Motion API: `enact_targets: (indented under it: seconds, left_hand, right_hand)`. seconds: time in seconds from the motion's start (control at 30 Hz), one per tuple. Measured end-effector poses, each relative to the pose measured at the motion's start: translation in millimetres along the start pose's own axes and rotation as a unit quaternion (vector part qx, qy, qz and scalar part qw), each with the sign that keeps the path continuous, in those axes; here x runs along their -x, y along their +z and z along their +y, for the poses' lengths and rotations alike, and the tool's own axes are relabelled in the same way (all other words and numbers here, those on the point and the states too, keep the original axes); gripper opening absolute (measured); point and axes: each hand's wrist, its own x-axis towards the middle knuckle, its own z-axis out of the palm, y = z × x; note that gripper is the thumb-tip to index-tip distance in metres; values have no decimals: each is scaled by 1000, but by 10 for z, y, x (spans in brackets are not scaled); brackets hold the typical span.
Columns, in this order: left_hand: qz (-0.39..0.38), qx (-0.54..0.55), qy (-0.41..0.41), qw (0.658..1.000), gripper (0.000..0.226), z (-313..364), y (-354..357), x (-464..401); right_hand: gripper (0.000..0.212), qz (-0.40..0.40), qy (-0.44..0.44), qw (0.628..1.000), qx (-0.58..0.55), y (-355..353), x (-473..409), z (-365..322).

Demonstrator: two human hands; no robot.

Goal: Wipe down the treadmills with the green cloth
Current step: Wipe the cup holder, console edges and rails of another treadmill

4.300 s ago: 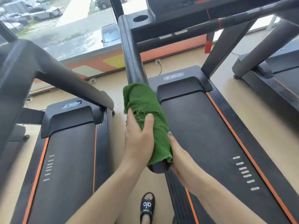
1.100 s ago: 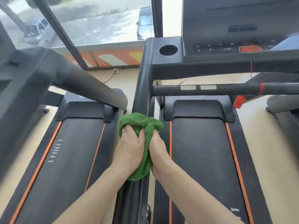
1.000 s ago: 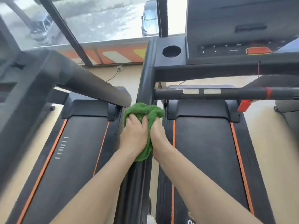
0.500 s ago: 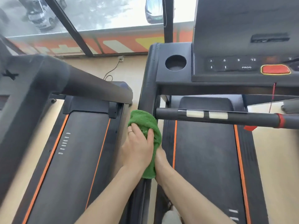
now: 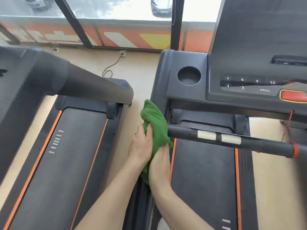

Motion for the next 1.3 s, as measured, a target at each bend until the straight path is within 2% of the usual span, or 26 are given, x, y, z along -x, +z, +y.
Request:
enact_targets:
  seconds: [0.13, 0.27, 0.5, 0.67, 0.8, 0.9, 0.97, 1.0, 1.07, 1.13, 1.17, 1.27, 1.3]
  left_hand:
    - [-8, 34, -27, 999, 47, -9, -29, -29]
    - [-20, 106, -32, 994, 61, 186, -24, -219]
    - [-8, -25, 63, 998, 44, 545, 29, -631]
    - [13, -136, 96, 986, 49, 924, 85, -986]
    - [24, -135, 66, 988, 56, 1210, 110, -1369]
    - [24, -90, 69, 993, 57, 1247, 159, -1495]
    - [20, -95, 98, 991, 64, 1118, 190, -1422]
    - [22, -110, 129, 985, 67, 1037, 197, -1339]
    - [27, -136, 178, 974, 69, 850, 196, -1122]
    - [16, -176, 178, 968, 70, 670, 161, -868]
    - [17, -205, 168, 964, 70, 613, 146, -746]
    - [54, -275, 148, 949, 72, 646, 175, -687]
    - [64, -285, 140, 946, 70, 715, 201, -767]
  right_hand:
    - [53, -9, -124, 989, 75, 3, 120, 133]
    - [53, 17, -180, 981, 71, 12, 88, 149]
    - [49, 46, -206, 972, 100, -94, 49, -18]
    - [45, 94, -253, 950, 156, -82, -440, -530]
    - [32, 141, -325, 898, 260, -225, -1033, -917]
    - [40, 168, -361, 829, 393, -477, -1462, -1153]
    - [47, 135, -377, 788, 467, -597, -1581, -1325]
    - [51, 105, -388, 780, 479, -635, -1604, -1417]
    - [57, 41, -381, 786, 485, -702, -1661, -1595]
    - [61, 5, -354, 786, 507, -764, -1771, -1696]
    - [62, -2, -349, 772, 532, -788, -1823, -1708]
    - [62, 9, -382, 689, 616, -804, -1938, -1573]
    - [63, 8, -378, 678, 630, -801, -1952, -1538]
